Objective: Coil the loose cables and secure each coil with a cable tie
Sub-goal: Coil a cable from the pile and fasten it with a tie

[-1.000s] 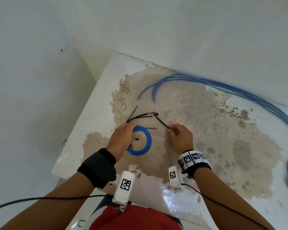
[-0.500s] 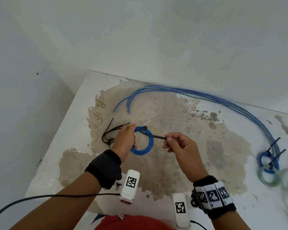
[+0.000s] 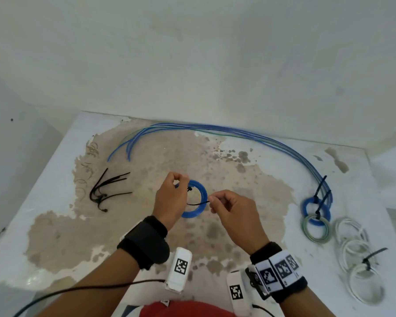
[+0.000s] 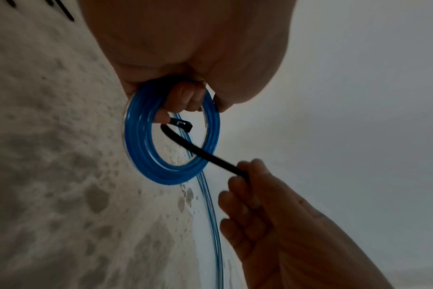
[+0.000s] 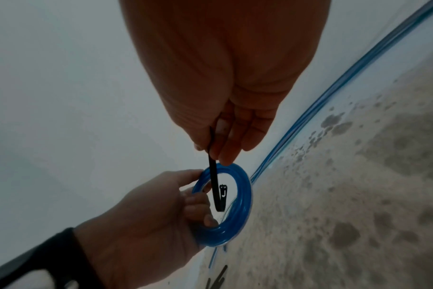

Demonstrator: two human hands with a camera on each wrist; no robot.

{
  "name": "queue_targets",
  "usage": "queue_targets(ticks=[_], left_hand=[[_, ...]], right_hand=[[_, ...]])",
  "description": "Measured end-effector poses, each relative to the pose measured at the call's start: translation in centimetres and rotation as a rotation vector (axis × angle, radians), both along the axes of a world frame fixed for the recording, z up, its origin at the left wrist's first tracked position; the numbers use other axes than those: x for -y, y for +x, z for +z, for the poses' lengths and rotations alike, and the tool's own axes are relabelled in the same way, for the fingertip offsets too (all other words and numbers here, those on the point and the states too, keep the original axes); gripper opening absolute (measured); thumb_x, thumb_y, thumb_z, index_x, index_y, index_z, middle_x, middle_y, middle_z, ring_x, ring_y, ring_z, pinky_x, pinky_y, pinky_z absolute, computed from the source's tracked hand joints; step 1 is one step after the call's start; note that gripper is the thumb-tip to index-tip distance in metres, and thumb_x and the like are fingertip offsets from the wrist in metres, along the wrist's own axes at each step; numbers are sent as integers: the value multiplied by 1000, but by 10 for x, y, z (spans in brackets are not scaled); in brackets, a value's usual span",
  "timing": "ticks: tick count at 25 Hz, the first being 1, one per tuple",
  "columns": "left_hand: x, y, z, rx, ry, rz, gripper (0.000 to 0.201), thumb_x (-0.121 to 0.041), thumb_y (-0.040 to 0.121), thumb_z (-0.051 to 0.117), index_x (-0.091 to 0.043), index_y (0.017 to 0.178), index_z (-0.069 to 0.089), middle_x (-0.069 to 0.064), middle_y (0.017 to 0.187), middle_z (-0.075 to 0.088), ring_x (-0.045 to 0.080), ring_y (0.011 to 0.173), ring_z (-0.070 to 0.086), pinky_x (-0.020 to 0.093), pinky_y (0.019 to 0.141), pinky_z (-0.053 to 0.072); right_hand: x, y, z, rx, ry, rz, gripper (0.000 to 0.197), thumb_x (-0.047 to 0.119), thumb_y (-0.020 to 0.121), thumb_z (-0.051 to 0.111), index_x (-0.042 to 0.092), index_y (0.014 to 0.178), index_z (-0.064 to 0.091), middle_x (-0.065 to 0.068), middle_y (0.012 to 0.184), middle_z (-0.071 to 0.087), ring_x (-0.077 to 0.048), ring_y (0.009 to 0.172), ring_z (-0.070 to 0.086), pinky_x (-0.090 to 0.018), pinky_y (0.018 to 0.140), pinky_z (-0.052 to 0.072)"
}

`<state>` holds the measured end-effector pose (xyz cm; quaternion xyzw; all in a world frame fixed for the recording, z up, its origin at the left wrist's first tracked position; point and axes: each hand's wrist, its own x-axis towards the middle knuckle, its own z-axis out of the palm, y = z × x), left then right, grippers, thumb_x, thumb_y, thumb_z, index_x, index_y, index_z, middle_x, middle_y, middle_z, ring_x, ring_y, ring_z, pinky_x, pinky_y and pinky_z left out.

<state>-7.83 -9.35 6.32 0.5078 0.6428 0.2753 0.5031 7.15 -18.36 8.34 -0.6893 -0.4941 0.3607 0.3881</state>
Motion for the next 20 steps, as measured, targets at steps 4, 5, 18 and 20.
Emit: queue_targets(ticks=[4,5,18,20], left_hand=[[17,21,4,13,-51,4,18,-44,99,50,-28,102,59,-2,81,63,17,65,55,41,68,53],[19,24,4,12,-73,5,19,-42,100,50,-27,104,60,-1,78,61,17,63,54,38,63,51],[37,33,16,453,-389,83,28,-36,102,51,-13,95,65,-7,54,29,11,48,29,30,55,38],[41,35,22,513,-405,68,27,-35,103,50,-13,96,64,-6,56,28,10,48,28,30,56,37]], right_hand=[[3,15,6,53,105,0,10,25,97,68,23,92,76,14,71,70,-6,70,66,-10,64,47],[4,18,8,69,123,2,9,24,97,69,22,92,77,14,72,70,-7,71,66,-11,65,47],[15,19,29,-352,76,1,15,18,99,63,23,106,75,8,95,76,-9,90,70,-23,82,56],[14,16,30,-406,68,-27,15,17,101,60,19,108,73,5,98,77,-10,93,71,-26,77,57]])
